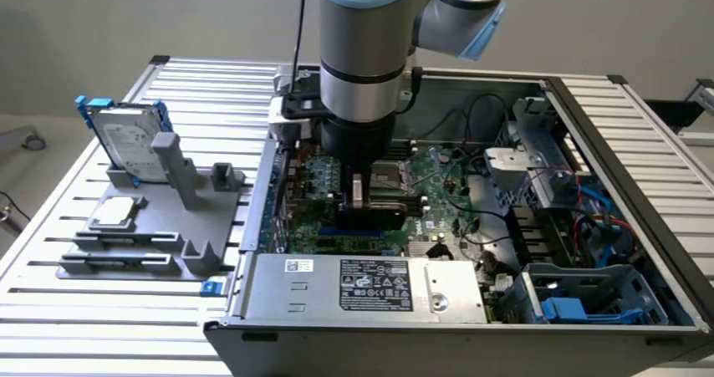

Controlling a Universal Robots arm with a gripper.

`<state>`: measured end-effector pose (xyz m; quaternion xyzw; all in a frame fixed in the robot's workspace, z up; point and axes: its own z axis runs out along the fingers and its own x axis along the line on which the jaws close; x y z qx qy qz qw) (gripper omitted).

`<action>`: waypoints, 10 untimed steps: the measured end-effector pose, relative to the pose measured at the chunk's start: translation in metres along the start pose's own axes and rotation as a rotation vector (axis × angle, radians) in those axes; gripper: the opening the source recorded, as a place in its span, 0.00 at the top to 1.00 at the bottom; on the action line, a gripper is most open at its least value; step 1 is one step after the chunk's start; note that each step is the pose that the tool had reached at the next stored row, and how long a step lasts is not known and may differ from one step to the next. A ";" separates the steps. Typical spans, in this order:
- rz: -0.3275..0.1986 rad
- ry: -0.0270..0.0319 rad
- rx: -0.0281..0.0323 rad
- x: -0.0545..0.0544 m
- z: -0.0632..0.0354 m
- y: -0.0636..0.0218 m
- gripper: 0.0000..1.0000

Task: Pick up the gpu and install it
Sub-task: 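Insert the gpu into the slot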

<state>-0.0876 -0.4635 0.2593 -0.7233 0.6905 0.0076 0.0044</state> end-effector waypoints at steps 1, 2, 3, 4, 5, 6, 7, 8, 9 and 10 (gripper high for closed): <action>0.000 0.0001 -0.0009 0.000 0.0002 0.0002 0.74; 0.000 0.0003 -0.0020 0.000 0.0004 0.0003 0.74; -0.001 0.0003 -0.0033 0.000 0.0004 0.0005 0.74; -0.001 0.0000 -0.0047 0.000 0.0005 0.0006 0.74; -0.001 -0.0002 -0.0061 0.000 0.0006 0.0006 0.74; -0.001 -0.0002 -0.0073 0.000 0.0006 0.0006 0.74; -0.001 -0.0003 -0.0083 0.000 0.0006 0.0006 0.74; -0.002 -0.0003 -0.0091 0.000 0.0007 0.0006 0.74; -0.002 -0.0003 -0.0100 0.000 0.0008 0.0006 0.74; -0.002 -0.0003 -0.0113 0.000 0.0009 0.0006 0.74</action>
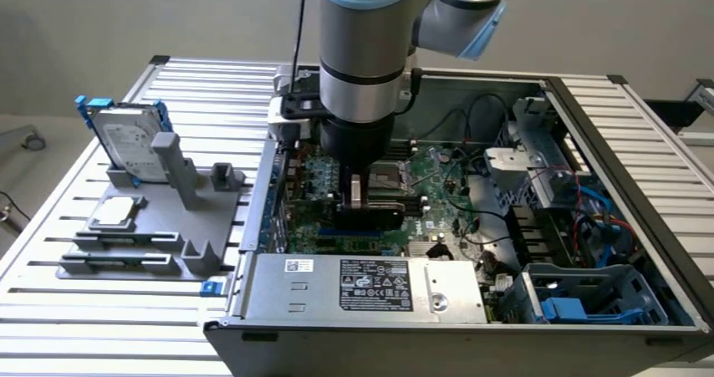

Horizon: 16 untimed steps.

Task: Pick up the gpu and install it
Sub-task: 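Insert the gpu into the slot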

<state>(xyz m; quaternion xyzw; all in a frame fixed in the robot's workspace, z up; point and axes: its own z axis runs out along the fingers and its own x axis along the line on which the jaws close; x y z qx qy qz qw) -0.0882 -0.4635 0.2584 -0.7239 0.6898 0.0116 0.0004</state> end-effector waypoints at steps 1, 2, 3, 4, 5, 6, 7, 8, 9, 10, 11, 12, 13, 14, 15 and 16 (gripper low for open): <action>0.000 0.0000 -0.0012 0.000 0.0001 0.0000 0.74; 0.000 0.0000 -0.0021 0.000 0.0001 0.0000 0.74; 0.000 0.0000 -0.0024 0.000 0.0003 0.0000 0.74; 0.000 0.0000 -0.0027 0.000 0.0005 0.0000 0.74; 0.000 0.0000 -0.0028 0.000 0.0006 0.0000 0.74; 0.000 -0.0001 -0.0028 0.000 0.0008 0.0000 0.74; 0.000 -0.0001 -0.0028 0.000 0.0009 0.0000 0.74; 0.000 -0.0003 -0.0027 0.000 0.0011 0.0000 0.74; 0.000 -0.0003 -0.0028 0.000 0.0012 0.0000 0.74; 0.000 -0.0003 -0.0028 0.001 0.0013 0.0000 0.74; 0.000 -0.0002 -0.0028 0.001 0.0014 0.0000 0.74; 0.000 -0.0002 -0.0028 0.001 0.0016 0.0000 0.74; 0.000 -0.0002 -0.0030 0.001 0.0018 0.0000 0.74; 0.000 -0.0001 -0.0033 0.002 0.0018 0.0000 0.74; 0.000 -0.0002 -0.0033 0.002 0.0020 0.0000 0.74; 0.000 -0.0005 -0.0038 0.002 0.0021 0.0000 0.74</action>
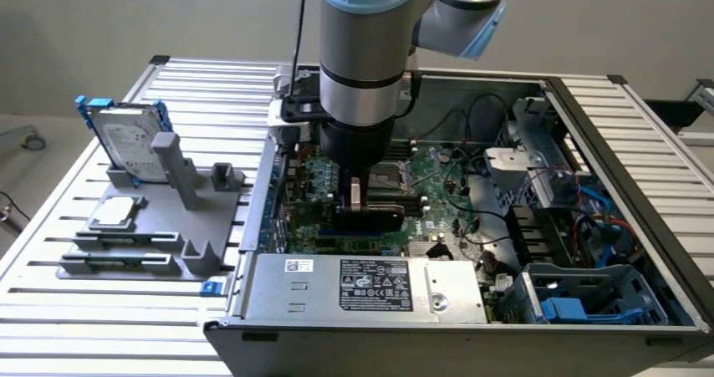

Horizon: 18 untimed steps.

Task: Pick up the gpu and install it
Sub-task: 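Insert the gpu into the slot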

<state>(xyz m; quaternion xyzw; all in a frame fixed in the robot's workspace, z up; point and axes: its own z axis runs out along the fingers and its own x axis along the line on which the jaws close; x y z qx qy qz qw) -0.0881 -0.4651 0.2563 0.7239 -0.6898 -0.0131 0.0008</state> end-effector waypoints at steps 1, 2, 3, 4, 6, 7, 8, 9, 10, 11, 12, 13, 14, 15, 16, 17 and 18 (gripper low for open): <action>0.000 0.0000 -0.0007 0.000 0.0000 0.0000 0.74; 0.000 -0.0004 -0.0018 0.000 -0.0001 0.0000 0.74; 0.000 -0.0013 -0.0029 0.000 -0.0001 0.0000 0.74; 0.000 -0.0025 -0.0039 0.000 -0.0001 0.0000 0.74; 0.000 -0.0055 -0.0052 0.000 -0.0002 0.0001 0.74; 0.000 -0.0069 -0.0056 0.000 -0.0002 0.0000 0.74; 0.000 -0.0078 -0.0056 0.000 -0.0002 0.0000 0.74; 0.000 -0.0085 -0.0057 0.000 -0.0002 0.0000 0.74; 0.000 -0.0092 -0.0058 0.000 -0.0001 0.0000 0.74; 0.000 -0.0097 -0.0057 0.000 0.0000 0.0000 0.74; 0.000 -0.0105 -0.0057 0.000 0.0002 0.0000 0.74; 0.000 -0.0109 -0.0056 0.000 0.0004 0.0000 0.74; 0.000 -0.0113 -0.0057 0.000 0.0006 0.0000 0.74; 0.000 -0.0115 -0.0057 0.000 0.0008 0.0000 0.74; 0.000 -0.0117 -0.0058 0.000 0.0010 0.0000 0.74; 0.000 -0.0127 -0.0063 0.001 0.0009 -0.0002 0.74; 0.000 -0.0142 -0.0064 0.001 0.0009 -0.0003 0.74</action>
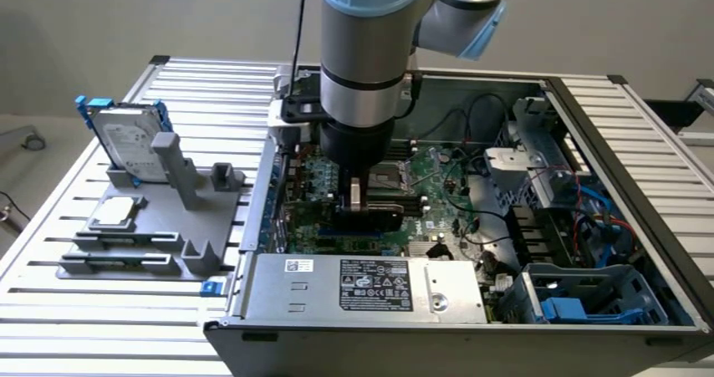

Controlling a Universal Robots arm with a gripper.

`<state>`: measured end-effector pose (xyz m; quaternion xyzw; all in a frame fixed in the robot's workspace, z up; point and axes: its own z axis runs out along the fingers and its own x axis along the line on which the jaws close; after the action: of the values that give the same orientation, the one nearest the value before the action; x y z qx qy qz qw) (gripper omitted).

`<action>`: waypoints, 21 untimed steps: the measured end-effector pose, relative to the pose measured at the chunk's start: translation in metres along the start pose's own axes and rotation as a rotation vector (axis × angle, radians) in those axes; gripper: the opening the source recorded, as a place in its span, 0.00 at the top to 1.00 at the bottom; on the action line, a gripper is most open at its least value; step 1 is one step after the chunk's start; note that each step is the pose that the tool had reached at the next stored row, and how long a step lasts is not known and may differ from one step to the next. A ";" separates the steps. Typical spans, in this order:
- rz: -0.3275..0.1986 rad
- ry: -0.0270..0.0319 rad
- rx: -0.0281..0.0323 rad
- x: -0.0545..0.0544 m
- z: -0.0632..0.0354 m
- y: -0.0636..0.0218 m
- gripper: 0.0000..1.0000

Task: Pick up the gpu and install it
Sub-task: 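Insert the gpu into the slot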

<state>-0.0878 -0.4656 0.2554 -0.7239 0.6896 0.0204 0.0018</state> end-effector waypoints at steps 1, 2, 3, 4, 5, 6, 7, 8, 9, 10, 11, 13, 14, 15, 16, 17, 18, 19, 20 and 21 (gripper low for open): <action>0.000 -0.0015 0.0000 0.000 0.0001 -0.0001 0.74; 0.000 -0.0027 0.0001 0.000 0.0001 -0.0002 0.74; 0.000 -0.0034 0.0000 0.000 0.0001 -0.0002 0.74; 0.000 -0.0038 -0.0001 0.000 0.0002 -0.0003 0.74; 0.000 -0.0040 -0.0001 0.001 0.0003 -0.0004 0.74; 0.000 -0.0043 -0.0002 0.001 0.0003 -0.0004 0.74; 0.000 -0.0043 -0.0003 0.001 0.0004 -0.0004 0.74; 0.000 -0.0043 -0.0005 0.001 0.0006 -0.0004 0.74; 0.000 -0.0042 -0.0006 0.002 0.0007 -0.0004 0.74; 0.000 -0.0040 -0.0009 0.002 0.0008 -0.0004 0.74; 0.000 -0.0038 -0.0010 0.002 0.0009 -0.0004 0.74; 0.000 -0.0038 -0.0013 0.002 0.0014 -0.0004 0.74; 0.000 -0.0039 -0.0013 0.002 0.0017 -0.0006 0.74; 0.000 -0.0039 -0.0015 0.002 0.0019 -0.0008 0.74; 0.000 -0.0038 -0.0015 0.002 0.0022 -0.0009 0.74; 0.000 -0.0039 -0.0015 0.002 0.0024 -0.0011 0.74; 0.000 -0.0039 -0.0016 0.002 0.0026 -0.0012 0.74; 0.000 -0.0039 -0.0015 0.002 0.0027 -0.0012 0.74; 0.000 -0.0039 -0.0016 0.002 0.0028 -0.0013 0.74; 0.000 -0.0040 -0.0016 0.002 0.0028 -0.0013 0.74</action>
<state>-0.0865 -0.4674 0.2525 -0.7238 0.6896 0.0224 0.0025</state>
